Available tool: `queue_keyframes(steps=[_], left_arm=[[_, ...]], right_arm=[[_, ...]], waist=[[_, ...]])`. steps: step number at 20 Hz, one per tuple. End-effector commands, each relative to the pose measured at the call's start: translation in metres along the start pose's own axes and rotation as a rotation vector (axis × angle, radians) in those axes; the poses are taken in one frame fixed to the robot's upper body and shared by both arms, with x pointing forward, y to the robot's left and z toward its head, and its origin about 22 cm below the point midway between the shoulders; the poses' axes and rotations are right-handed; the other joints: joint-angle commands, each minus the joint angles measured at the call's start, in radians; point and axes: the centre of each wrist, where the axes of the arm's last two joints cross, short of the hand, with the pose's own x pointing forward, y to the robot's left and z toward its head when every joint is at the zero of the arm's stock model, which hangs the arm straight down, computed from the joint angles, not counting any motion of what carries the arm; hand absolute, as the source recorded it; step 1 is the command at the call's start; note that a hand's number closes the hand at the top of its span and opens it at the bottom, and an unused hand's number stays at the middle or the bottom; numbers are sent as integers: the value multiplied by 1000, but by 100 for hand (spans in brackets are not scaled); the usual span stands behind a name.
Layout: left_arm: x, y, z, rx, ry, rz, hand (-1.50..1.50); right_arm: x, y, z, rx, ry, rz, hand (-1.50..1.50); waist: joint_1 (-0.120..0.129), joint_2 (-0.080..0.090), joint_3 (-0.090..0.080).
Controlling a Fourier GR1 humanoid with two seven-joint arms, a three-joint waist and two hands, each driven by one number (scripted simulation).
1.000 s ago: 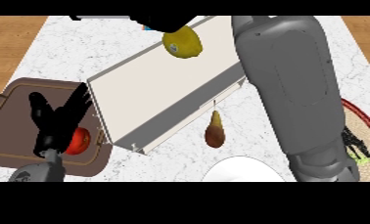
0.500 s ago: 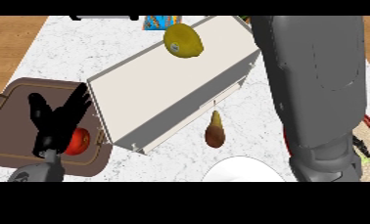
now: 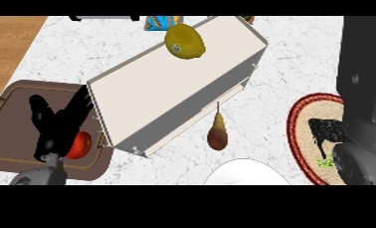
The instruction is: Pick the lemon from the placemat and place it in the tiered shelf
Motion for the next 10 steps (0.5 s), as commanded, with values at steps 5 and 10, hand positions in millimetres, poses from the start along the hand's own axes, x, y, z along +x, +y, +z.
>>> queue_keyframes(steps=[5, 10], left_arm=[[-24, -19, -8, 3, 81, 18, 0], [-15, -9, 0, -13, 40, -8, 0]], right_arm=[[-24, -99, -10, -42, 47, -65, -150], [-37, -153, -19, -26, 52, -92, -150]], waist=[[-9, 6, -7], [8, 8, -7]])
